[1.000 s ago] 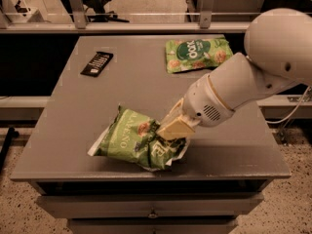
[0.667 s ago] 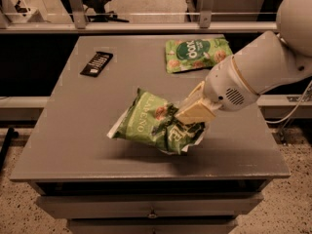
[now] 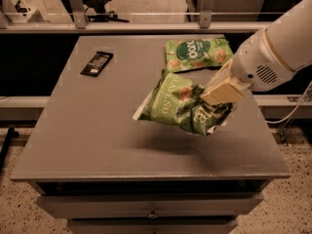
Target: Move green jalapeno chip bag near green rice chip bag
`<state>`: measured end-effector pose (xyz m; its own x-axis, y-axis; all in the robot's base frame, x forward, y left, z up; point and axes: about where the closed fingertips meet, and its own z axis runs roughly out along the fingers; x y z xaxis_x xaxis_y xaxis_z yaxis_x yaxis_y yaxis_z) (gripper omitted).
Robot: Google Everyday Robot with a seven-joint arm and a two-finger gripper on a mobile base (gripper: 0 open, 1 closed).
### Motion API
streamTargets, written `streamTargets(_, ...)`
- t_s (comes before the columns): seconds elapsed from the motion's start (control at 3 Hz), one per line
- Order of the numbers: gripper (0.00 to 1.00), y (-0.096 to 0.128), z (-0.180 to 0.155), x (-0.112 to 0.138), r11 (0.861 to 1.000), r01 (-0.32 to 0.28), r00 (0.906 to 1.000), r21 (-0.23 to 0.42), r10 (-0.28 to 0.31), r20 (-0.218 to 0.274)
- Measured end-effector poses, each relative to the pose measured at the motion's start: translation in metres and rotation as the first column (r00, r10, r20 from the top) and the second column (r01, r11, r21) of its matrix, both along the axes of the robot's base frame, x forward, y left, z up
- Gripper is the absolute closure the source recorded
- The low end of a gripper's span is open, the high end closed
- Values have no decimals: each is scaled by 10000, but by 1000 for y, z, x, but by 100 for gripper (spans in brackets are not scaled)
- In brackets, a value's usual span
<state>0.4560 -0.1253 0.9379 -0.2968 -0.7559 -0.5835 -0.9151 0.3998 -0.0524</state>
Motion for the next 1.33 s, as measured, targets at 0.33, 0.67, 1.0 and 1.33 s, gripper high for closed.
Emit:
streamTargets(0.33, 100, -6, -1, 0, 9998, 186, 9998, -73, -187, -35)
streamTargets(0.67, 100, -50, -6, 23, 9921, 1165, 9932, -475, -1167, -26)
streamTargets(1.0, 100, -113, -14, 61, 9649, 2391, 9704, -1088, -2413, -70)
streamTargets(1.33, 100, -177, -14, 105, 9175, 3754, 9258, -1315, -3779, 64)
